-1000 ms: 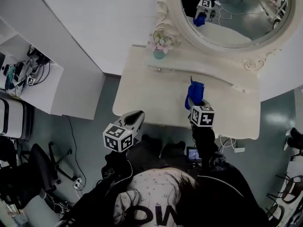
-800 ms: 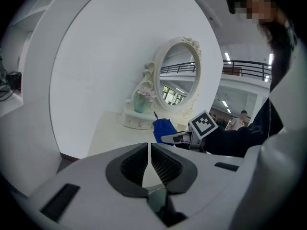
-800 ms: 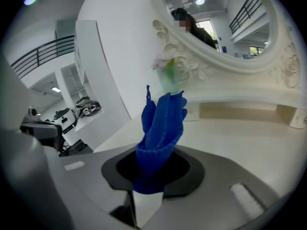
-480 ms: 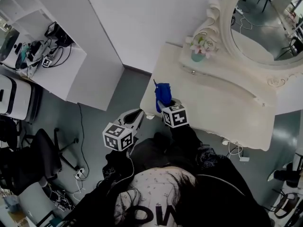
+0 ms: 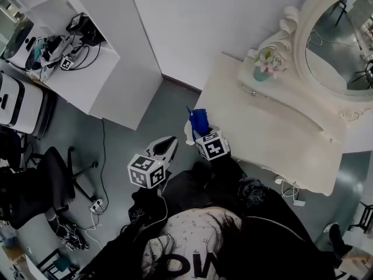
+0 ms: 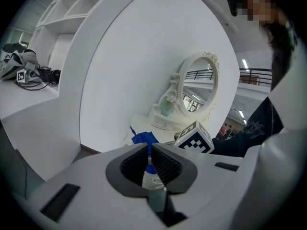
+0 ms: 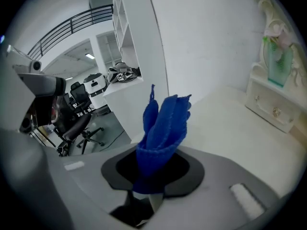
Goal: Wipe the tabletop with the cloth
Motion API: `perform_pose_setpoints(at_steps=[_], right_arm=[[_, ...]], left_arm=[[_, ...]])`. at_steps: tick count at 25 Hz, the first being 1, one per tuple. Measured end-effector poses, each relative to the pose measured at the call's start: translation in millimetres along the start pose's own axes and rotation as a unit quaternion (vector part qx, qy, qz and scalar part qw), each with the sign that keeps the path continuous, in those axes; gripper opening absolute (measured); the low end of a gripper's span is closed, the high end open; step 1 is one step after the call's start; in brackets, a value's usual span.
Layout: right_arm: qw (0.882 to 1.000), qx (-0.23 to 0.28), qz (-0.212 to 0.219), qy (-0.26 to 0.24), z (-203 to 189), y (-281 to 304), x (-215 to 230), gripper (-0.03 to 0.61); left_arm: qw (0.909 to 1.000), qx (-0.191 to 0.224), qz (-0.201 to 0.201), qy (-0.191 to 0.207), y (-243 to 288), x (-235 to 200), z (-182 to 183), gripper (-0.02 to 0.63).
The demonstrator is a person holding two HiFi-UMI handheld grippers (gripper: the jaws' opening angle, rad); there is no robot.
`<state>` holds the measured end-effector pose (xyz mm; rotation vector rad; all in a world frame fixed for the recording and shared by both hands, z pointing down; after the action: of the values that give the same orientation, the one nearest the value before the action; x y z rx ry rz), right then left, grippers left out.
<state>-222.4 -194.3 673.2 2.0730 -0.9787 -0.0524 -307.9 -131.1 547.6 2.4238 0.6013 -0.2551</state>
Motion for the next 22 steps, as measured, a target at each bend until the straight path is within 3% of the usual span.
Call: perform_pose_setpoints(at_steps=[6,14,22], right_arm=[[1.000,0.017,-0.005,-0.023,-1,-4,3,0.109],[0.999,0.025,-0.018,-0.008,-22,-31,22,0.109],[0.998,0.038,-0.039,0.024,-66,-89,59,0.109]], left_arm=[[0.9999,-0.007,-0.014,0.003,7,12,-3,0.000],[0.9992,-0.014,-0.029,0.024,18,44,-4,0.000],[0.9980,-0.018,-0.043,0.044,34,107,-10,0.000]])
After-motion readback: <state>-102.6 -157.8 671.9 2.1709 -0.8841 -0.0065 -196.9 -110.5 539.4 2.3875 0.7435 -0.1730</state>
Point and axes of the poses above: the fingertips, and each gripper's own axes: y forward along the fingers, x to its right, z out of its top, the point moved 1 cm from there along -y, backward along the fingers, and after that the axes turned 8 degrees about z, right-handed, at the moved point
